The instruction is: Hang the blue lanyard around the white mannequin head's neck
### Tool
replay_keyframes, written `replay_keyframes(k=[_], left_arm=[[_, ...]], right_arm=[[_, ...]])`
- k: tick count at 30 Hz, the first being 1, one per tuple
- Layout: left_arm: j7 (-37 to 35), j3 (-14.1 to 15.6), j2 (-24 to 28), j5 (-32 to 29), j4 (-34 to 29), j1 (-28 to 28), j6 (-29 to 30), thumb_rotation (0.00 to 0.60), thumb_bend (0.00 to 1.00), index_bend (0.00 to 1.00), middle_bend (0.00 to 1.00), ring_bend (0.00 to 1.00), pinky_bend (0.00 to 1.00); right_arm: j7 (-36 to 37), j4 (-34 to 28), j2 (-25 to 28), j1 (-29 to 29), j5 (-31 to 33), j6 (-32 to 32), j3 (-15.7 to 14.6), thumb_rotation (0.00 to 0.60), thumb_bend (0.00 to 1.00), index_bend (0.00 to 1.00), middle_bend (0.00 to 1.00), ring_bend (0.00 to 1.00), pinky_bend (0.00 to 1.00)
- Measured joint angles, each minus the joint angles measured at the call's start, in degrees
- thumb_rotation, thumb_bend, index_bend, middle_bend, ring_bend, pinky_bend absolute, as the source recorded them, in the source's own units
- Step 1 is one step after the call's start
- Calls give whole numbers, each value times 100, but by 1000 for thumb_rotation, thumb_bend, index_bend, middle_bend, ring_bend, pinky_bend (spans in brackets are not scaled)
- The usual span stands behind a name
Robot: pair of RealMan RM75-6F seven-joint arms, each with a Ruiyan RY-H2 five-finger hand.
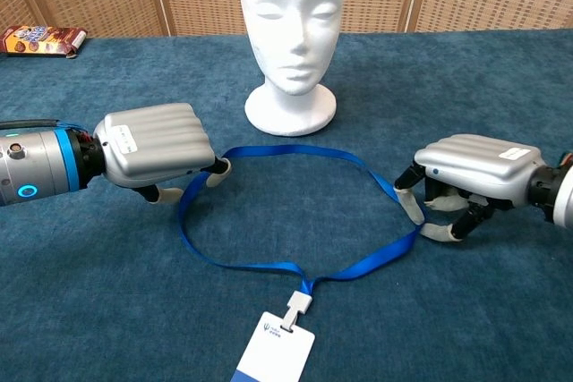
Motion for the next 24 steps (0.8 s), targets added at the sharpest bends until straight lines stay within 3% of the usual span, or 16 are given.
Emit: replay_keyframes(k=[14, 24], left_arm=[[-9, -2, -23, -96, -51, -20, 42, 600, 326, 548, 848, 826, 857], [-2, -1, -82, -153, -20, -30, 48, 600, 356, 570, 864, 837, 868]], right_arm=[[15, -18, 28, -20, 8, 5, -9, 600, 434, 671, 1000, 1000, 1000], [16, -39, 40, -29, 26, 0, -3, 600, 434, 676, 1000, 1000, 1000]])
